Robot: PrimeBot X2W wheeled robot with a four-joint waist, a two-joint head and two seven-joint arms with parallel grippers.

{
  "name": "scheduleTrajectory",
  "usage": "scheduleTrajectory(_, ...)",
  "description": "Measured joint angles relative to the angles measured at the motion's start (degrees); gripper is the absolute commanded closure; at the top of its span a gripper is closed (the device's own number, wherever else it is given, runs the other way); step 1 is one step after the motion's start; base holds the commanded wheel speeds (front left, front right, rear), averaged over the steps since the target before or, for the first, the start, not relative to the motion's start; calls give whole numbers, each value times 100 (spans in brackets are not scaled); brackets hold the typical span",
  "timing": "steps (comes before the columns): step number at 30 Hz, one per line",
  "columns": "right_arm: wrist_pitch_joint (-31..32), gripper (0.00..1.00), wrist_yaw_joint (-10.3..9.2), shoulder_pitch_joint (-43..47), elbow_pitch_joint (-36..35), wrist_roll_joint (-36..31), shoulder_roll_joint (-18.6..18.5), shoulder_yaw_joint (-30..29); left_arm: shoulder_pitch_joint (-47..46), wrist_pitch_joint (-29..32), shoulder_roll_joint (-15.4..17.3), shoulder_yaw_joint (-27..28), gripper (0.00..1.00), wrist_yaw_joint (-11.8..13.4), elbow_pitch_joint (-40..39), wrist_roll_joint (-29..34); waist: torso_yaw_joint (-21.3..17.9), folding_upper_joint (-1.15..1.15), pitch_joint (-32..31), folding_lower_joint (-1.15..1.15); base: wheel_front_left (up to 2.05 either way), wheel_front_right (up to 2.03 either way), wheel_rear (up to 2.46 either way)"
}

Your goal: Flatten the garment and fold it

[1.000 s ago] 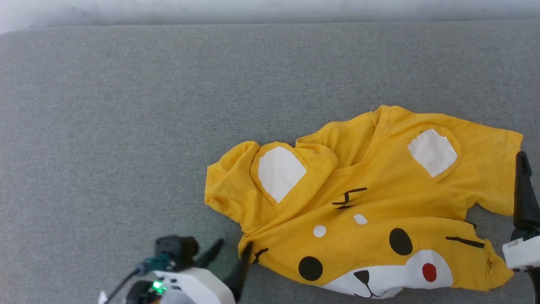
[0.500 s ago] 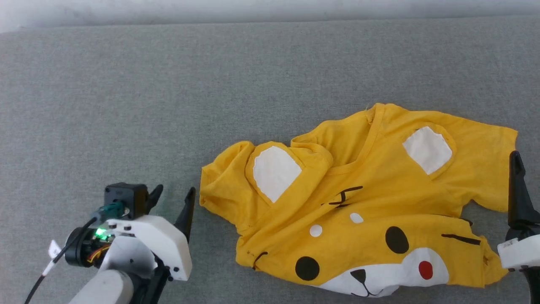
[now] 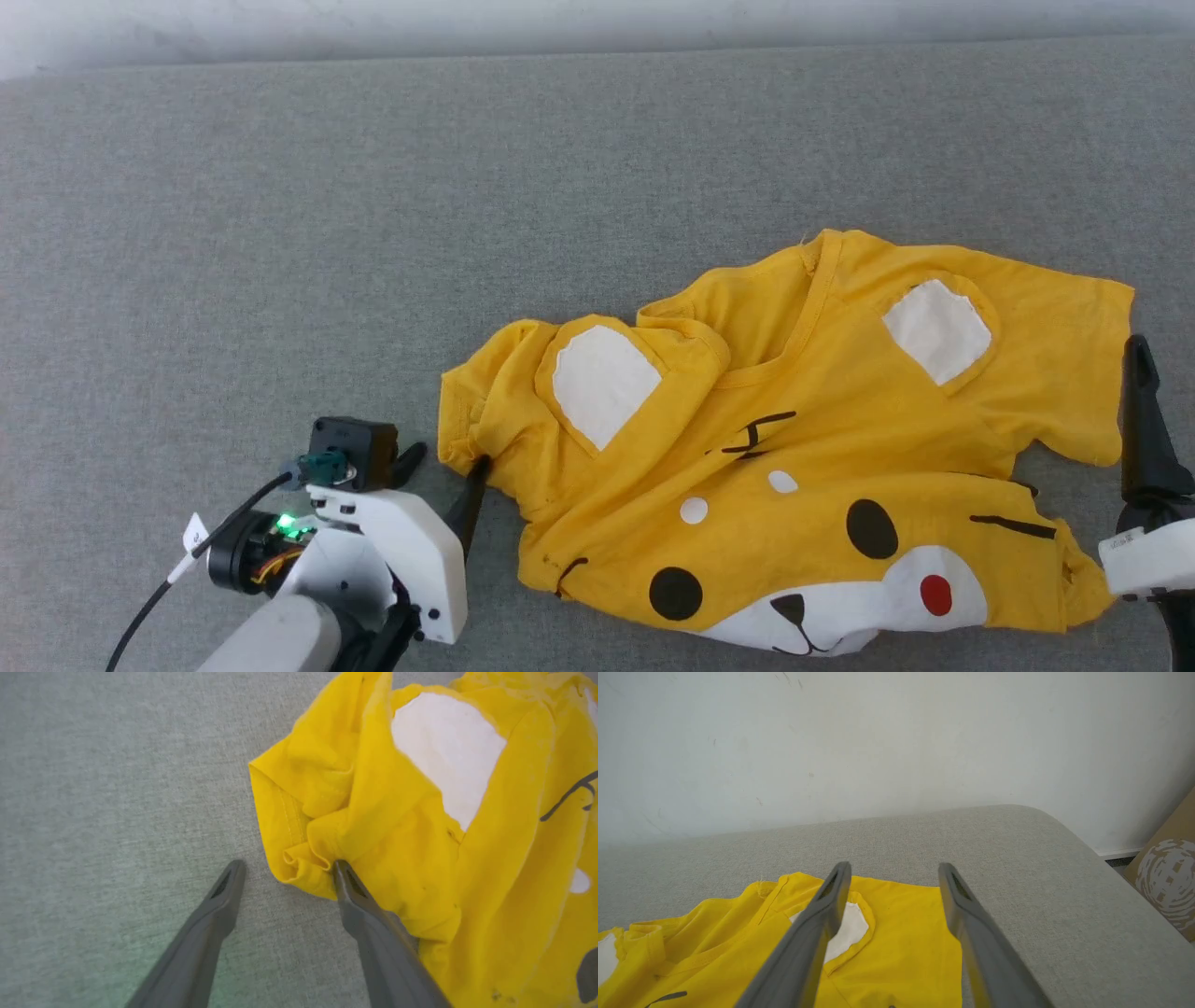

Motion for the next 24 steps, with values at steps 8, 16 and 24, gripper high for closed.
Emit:
scheduleTrajectory(8,51,0,-1,-1,-32,-41,0,9,-320,-357,-243,7,100,-309,617,-75,36,0,39,0,0,0,0)
scheduleTrajectory(16,59,0,0,-1,-67,-42,0,-71,-95,-806,-255,513,100,-158,307,-410,130,0,-13,1,0,0,0)
scheduleTrajectory(24,59,0,0,13,-57,-41,0,-59,1134,-891,43,1068,100,604,-947,-690,292,0,-86,0,0,0,0)
